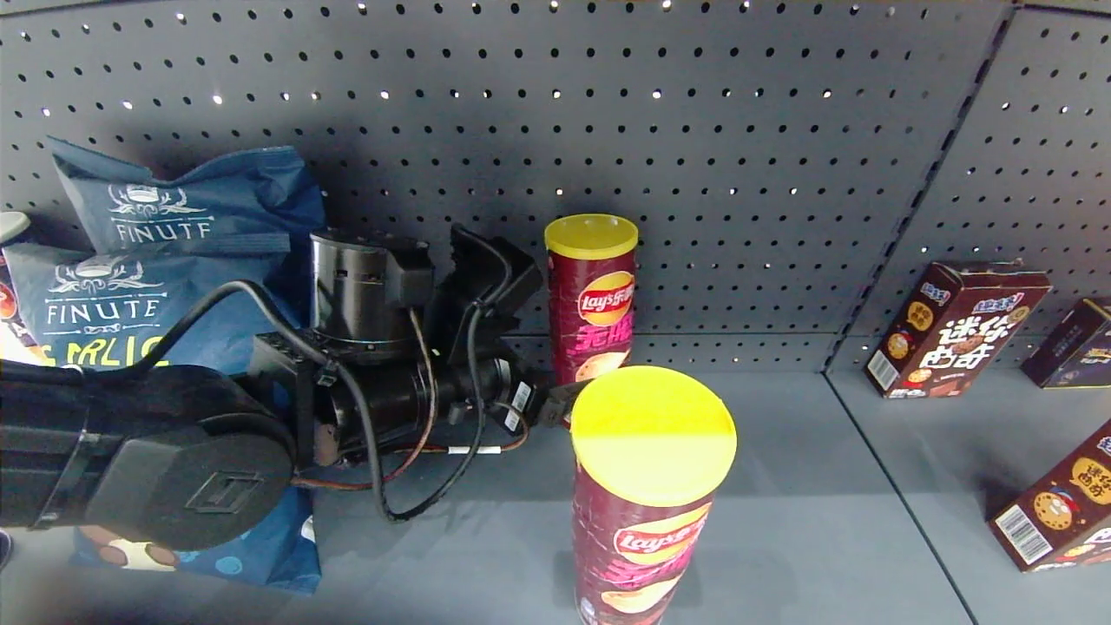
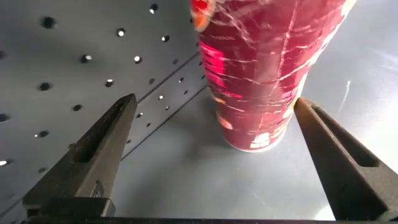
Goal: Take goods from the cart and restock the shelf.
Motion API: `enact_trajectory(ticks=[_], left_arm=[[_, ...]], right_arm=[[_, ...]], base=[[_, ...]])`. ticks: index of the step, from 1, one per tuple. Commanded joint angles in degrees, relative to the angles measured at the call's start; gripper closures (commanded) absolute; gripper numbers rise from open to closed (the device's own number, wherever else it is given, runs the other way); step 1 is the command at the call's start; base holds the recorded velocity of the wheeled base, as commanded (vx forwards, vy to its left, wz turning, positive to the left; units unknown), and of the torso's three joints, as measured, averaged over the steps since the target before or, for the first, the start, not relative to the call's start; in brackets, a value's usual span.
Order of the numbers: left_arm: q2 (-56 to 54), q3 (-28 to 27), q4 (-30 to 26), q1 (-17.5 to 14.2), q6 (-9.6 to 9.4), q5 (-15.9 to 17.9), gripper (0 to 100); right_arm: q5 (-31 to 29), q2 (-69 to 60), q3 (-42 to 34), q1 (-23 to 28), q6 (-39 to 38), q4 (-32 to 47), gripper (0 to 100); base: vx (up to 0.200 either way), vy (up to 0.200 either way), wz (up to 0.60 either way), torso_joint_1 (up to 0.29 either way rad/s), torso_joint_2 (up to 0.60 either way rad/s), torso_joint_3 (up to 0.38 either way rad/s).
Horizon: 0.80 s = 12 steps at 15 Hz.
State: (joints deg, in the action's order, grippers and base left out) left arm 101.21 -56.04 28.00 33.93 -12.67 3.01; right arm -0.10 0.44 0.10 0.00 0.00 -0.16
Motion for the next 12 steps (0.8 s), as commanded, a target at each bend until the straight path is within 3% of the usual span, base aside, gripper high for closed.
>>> enact_trajectory(ticks=[1, 12], left_arm=[[1.36, -0.12, 0.04, 0.00, 0.01, -0.46, 0], [-3.56, 1.64, -0.05, -0.18, -0.08, -0.64, 0]], right_arm=[[0.01, 0.00, -0.01, 0.00, 0.00, -0.02, 0], [0.01, 0.00, -0.01, 0.00, 0.00, -0.02, 0]], base=[[0.000, 0.000, 0.00, 0.000, 0.00, 0.000], [0.000, 0.000, 0.00, 0.000, 0.00, 0.000]])
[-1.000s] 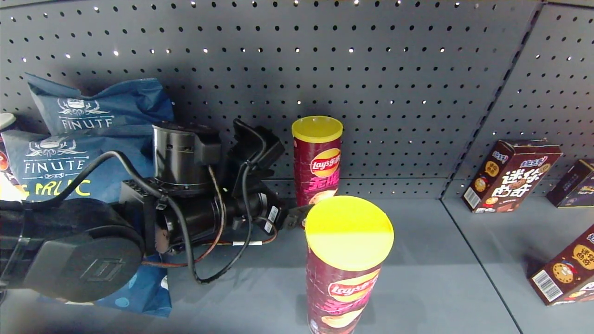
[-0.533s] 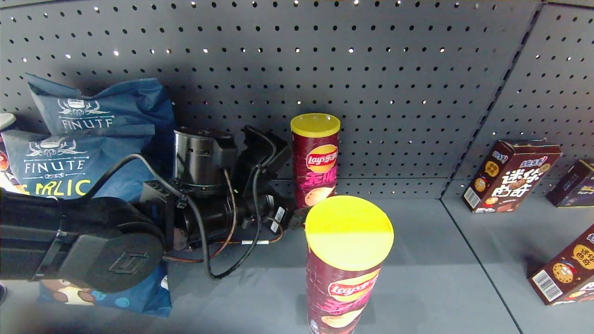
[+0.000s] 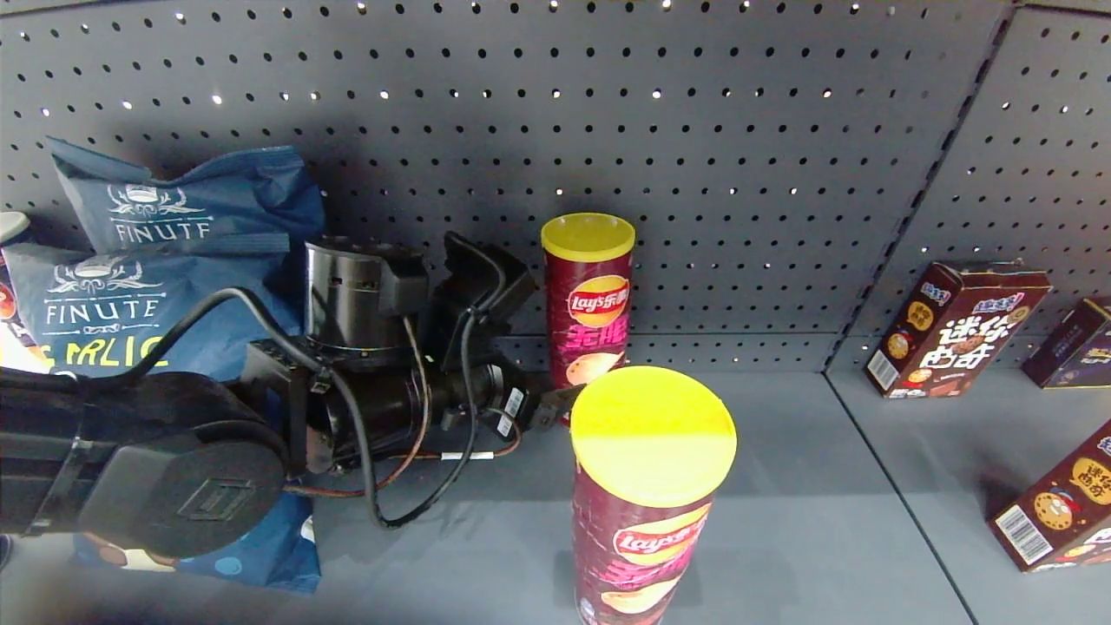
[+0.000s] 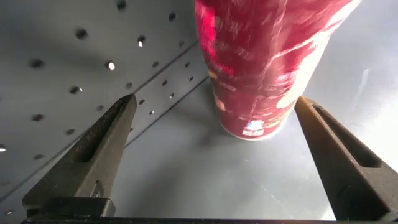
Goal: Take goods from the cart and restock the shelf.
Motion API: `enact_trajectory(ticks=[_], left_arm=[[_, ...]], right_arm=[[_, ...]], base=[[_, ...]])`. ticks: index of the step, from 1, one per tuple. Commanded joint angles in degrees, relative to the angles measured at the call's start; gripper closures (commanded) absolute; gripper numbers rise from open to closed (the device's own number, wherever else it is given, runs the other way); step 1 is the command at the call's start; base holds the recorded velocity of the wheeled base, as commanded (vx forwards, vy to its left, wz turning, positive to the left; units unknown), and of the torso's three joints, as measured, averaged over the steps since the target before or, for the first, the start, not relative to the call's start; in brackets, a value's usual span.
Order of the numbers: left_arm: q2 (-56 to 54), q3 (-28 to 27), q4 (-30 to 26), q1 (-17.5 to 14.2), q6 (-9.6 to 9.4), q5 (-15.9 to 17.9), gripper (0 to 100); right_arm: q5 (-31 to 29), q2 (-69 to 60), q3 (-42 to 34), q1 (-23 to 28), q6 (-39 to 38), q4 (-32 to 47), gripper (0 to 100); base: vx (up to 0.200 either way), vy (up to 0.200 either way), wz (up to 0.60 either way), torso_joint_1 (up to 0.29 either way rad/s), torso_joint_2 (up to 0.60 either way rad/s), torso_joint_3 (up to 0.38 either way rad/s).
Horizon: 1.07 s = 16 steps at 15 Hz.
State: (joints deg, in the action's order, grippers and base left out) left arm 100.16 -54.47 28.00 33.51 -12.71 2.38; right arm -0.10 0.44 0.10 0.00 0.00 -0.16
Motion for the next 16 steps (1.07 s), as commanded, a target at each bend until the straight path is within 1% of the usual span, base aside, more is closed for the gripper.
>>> enact_trajectory(ticks=[1, 7, 8, 10, 11, 13, 15, 16], left_arm=[[-3.65, -0.02, -0.14, 0.24, -0.12, 0.08, 0], [-8.58, -0.55, -0.40, 0.50, -0.47, -0.09, 0], [-10.77, -0.55, -0.49, 0.41, -0.91, -0.36, 0], [-16.40, 0.68, -2.34, -0.03, -0.82, -1.59, 0], [-17.89, 0.94, -3.22, -0.03, -0.91, -1.59, 0], [-25.98, 2.96, -7.17, -0.03, -0.91, -2.73, 0], [-29.76, 5.60, -7.35, 0.06, -1.00, -2.82, 0], [-33.10, 8.59, -7.35, 0.41, -1.79, -2.73, 0]], right_arm=[[0.01, 0.00, -0.01, 0.00, 0.00, -0.02, 0], [0.01, 0.00, -0.01, 0.00, 0.00, -0.02, 0], [0.01, 0.00, -0.01, 0.00, 0.00, -0.02, 0], [0.01, 0.00, -0.01, 0.00, 0.00, -0.02, 0], [0.01, 0.00, -0.01, 0.00, 0.00, -0.02, 0], [0.01, 0.00, -0.01, 0.00, 0.00, -0.02, 0], [0.01, 0.00, -0.01, 0.00, 0.00, -0.02, 0], [0.01, 0.00, -0.01, 0.00, 0.00, -0.02, 0]], base=[[0.000, 0.000, 0.00, 0.000, 0.00, 0.000], [0.000, 0.000, 0.00, 0.000, 0.00, 0.000], [0.000, 0.000, 0.00, 0.000, 0.00, 0.000], [0.000, 0.000, 0.00, 0.000, 0.00, 0.000], [0.000, 0.000, 0.00, 0.000, 0.00, 0.000], [0.000, 0.000, 0.00, 0.000, 0.00, 0.000], [0.000, 0.000, 0.00, 0.000, 0.00, 0.000], [0.000, 0.000, 0.00, 0.000, 0.00, 0.000]])
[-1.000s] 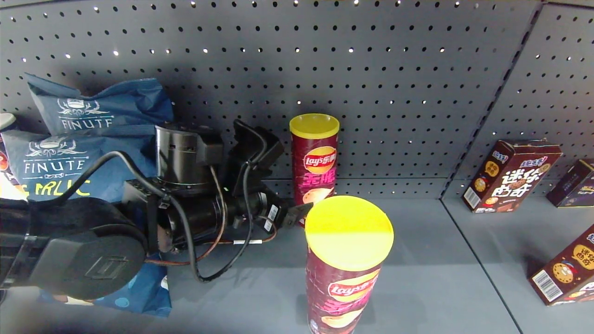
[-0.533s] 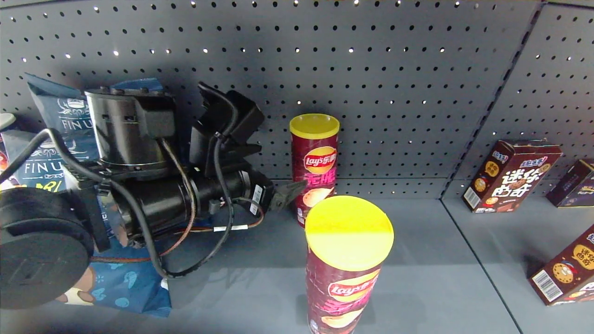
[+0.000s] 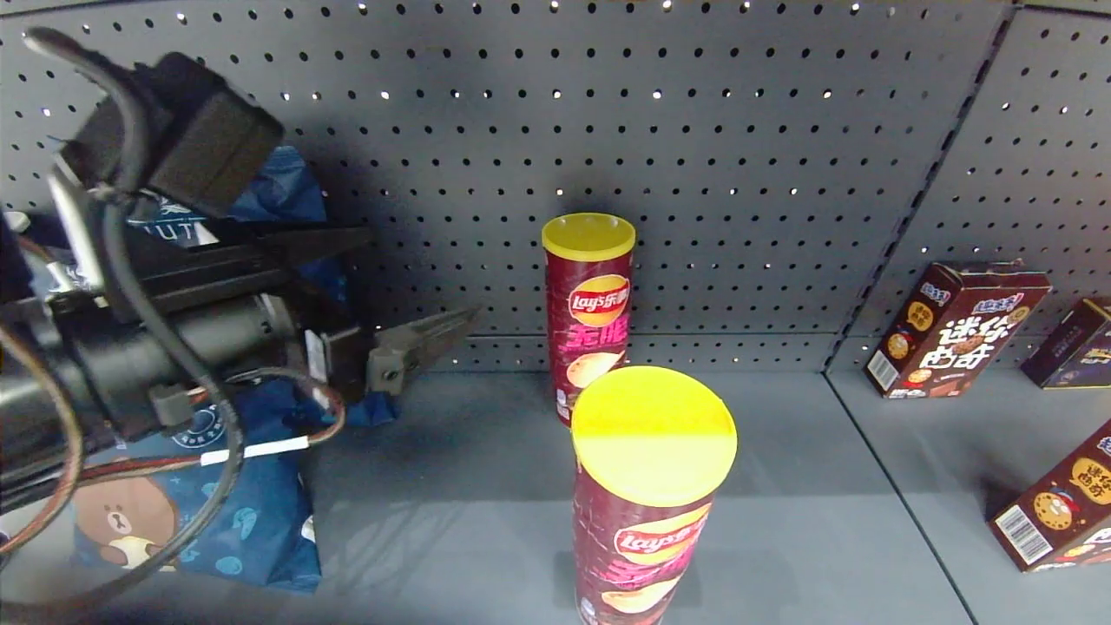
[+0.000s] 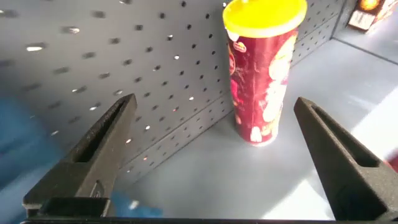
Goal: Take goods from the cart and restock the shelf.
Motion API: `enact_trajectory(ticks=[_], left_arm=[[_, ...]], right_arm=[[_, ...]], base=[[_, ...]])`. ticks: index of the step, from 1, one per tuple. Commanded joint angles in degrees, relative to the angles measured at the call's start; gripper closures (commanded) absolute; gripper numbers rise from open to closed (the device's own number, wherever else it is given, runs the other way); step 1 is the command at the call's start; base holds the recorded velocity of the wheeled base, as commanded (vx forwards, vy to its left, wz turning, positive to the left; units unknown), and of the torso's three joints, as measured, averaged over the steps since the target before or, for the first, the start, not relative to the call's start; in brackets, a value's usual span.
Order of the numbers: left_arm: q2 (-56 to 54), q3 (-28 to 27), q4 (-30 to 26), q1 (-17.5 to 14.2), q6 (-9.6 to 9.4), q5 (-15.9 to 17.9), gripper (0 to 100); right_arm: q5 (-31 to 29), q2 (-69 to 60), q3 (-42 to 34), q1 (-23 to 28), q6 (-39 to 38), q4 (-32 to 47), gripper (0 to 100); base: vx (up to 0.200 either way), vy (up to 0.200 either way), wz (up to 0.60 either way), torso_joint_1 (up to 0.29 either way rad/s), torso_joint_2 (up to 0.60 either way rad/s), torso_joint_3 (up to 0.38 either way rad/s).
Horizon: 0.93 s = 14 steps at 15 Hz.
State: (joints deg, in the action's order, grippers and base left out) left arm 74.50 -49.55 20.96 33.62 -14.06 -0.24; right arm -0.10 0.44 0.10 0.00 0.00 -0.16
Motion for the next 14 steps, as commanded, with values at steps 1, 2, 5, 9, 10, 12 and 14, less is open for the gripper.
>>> enact_trajectory(ticks=[1, 2, 5, 9, 10, 12, 14], left_arm=[[-10.69, 6.84, -0.30, 0.30, -1.76, 0.07, 0], [-13.59, 9.56, -0.30, 0.22, -2.20, -0.02, 0], [-20.44, 15.63, -0.39, 0.13, -2.20, -0.20, 0], [-22.90, 17.39, -0.39, 0.13, -2.20, -0.20, 0], [-24.49, 18.88, -0.30, -0.14, -2.20, -0.20, 0], [-25.63, 20.46, -0.39, -0.22, -2.20, -0.20, 0], [-26.68, 21.96, -0.39, -0.22, -2.12, -0.28, 0]], right_arm=[[0.01, 0.00, -0.01, 0.00, 0.00, -0.02, 0], [0.10, 0.00, -0.01, 0.00, 0.00, -0.02, 0], [0.10, 0.00, -0.01, 0.00, 0.00, -0.02, 0], [0.01, 0.00, -0.01, 0.00, -0.09, -0.02, 0], [-0.78, 0.18, 2.10, 0.18, 0.26, -1.95, 0], [-1.84, 14.15, 18.27, -0.53, -2.55, -4.06, 0], [2.91, 18.11, 29.96, -1.32, -2.11, 0.25, 0]], base=[[0.000, 0.000, 0.00, 0.000, 0.00, 0.000], [0.000, 0.000, 0.00, 0.000, 0.00, 0.000], [0.000, 0.000, 0.00, 0.000, 0.00, 0.000], [0.000, 0.000, 0.00, 0.000, 0.00, 0.000], [0.000, 0.000, 0.00, 0.000, 0.00, 0.000], [0.000, 0.000, 0.00, 0.000, 0.00, 0.000], [0.000, 0.000, 0.00, 0.000, 0.00, 0.000]])
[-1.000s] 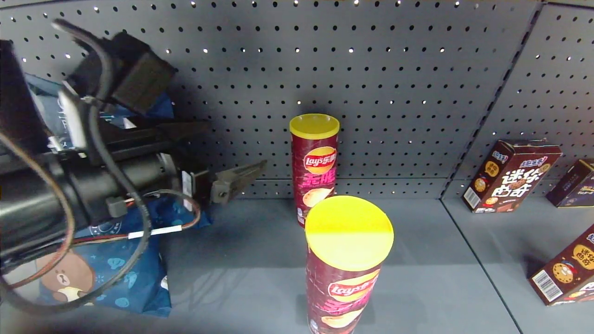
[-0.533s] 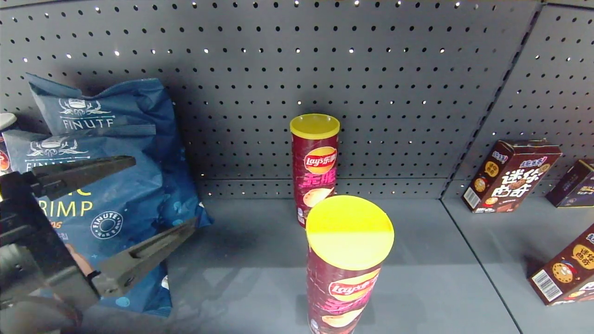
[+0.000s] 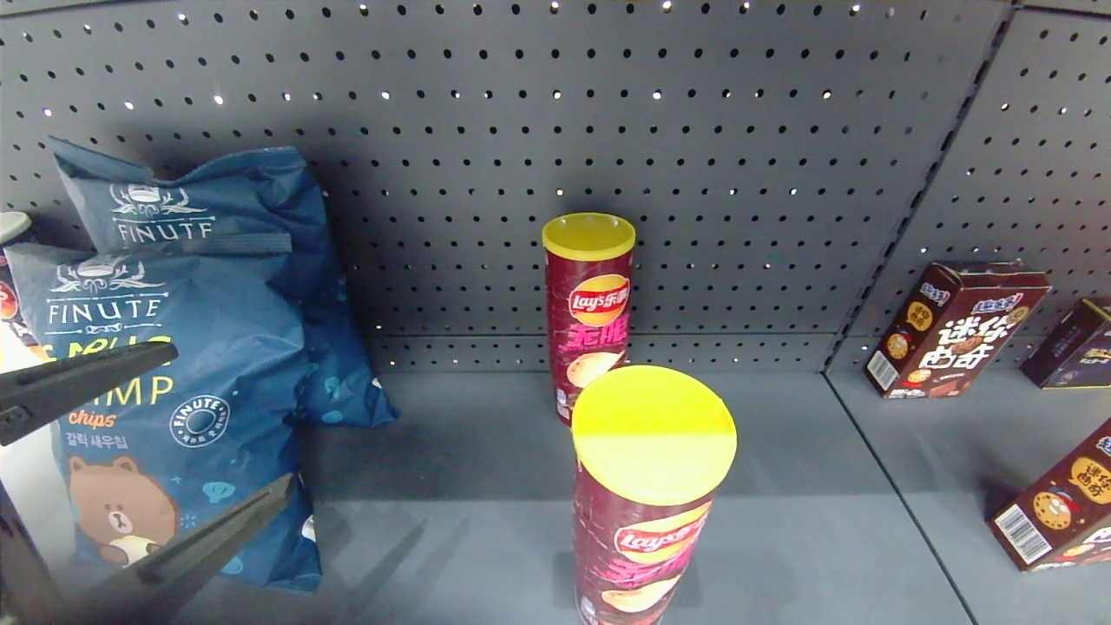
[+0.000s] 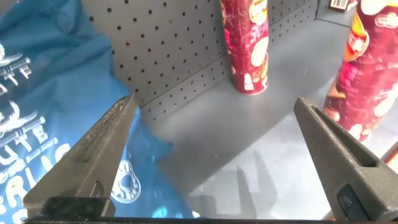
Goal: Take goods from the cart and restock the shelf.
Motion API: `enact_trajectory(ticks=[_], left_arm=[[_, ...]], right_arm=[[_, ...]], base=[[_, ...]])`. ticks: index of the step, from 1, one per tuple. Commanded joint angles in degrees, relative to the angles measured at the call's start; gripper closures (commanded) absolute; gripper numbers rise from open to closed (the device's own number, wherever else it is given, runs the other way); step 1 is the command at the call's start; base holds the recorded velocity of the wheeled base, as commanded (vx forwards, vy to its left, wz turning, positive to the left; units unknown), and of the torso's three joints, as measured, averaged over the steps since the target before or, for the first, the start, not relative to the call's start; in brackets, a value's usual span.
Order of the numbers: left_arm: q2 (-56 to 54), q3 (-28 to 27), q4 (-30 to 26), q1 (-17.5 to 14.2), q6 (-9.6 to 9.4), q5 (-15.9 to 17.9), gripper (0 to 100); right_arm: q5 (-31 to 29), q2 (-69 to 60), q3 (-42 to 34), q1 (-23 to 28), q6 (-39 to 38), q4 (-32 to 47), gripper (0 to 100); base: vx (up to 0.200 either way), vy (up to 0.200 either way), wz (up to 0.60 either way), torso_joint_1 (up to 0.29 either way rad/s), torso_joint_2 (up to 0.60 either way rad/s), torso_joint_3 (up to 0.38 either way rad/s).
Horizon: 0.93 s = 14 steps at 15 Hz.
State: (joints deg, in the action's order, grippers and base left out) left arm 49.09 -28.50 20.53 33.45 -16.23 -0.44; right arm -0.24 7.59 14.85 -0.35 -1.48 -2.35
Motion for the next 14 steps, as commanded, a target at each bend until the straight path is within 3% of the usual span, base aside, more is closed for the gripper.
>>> enact_trajectory(ticks=[1, 2, 5, 8, 10, 12, 13, 14], left_arm=[[-1.45, 0.90, 0.04, -0.05, 0.05, -0.09, 0], [-1.63, 1.26, 0.04, -0.05, 0.14, 0.00, 0], [-1.63, 1.34, 0.04, -0.05, 0.14, 0.00, 0], [-1.63, 1.43, 0.04, -0.14, 0.14, -0.18, 0], [-1.72, 1.26, 0.04, -0.14, 0.14, -1.23, 0], [-1.72, 1.17, 0.04, -0.23, 0.14, -1.32, 0], [-1.72, 1.17, 0.04, -0.23, 0.14, -1.32, 0], [-1.72, 1.26, 0.04, -0.32, 0.14, -1.32, 0]], right_arm=[[4.99, 13.06, 18.37, -0.96, 0.51, 5.08, 0], [9.30, 17.72, 23.65, -1.05, 4.11, 9.03, 0], [18.09, 28.00, 26.90, -1.14, 11.85, 9.30, 0], [21.69, 37.58, 31.73, -5.10, 14.57, 9.21, 0], [18.53, 45.93, 35.51, -16.70, 14.31, 9.12, 0], [15.36, 49.89, 35.07, -25.75, 12.73, 7.71, 0], [15.01, 50.33, 34.99, -26.54, 12.29, 7.27, 0], [12.20, 53.75, 34.63, -32.34, 10.09, 3.58, 0]], base=[[0.000, 0.000, 0.00, 0.000, 0.00, 0.000], [0.000, 0.000, 0.00, 0.000, 0.00, 0.000], [0.000, 0.000, 0.00, 0.000, 0.00, 0.000], [0.000, 0.000, 0.00, 0.000, 0.00, 0.000], [0.000, 0.000, 0.00, 0.000, 0.00, 0.000], [0.000, 0.000, 0.00, 0.000, 0.00, 0.000], [0.000, 0.000, 0.00, 0.000, 0.00, 0.000], [0.000, 0.000, 0.00, 0.000, 0.00, 0.000]])
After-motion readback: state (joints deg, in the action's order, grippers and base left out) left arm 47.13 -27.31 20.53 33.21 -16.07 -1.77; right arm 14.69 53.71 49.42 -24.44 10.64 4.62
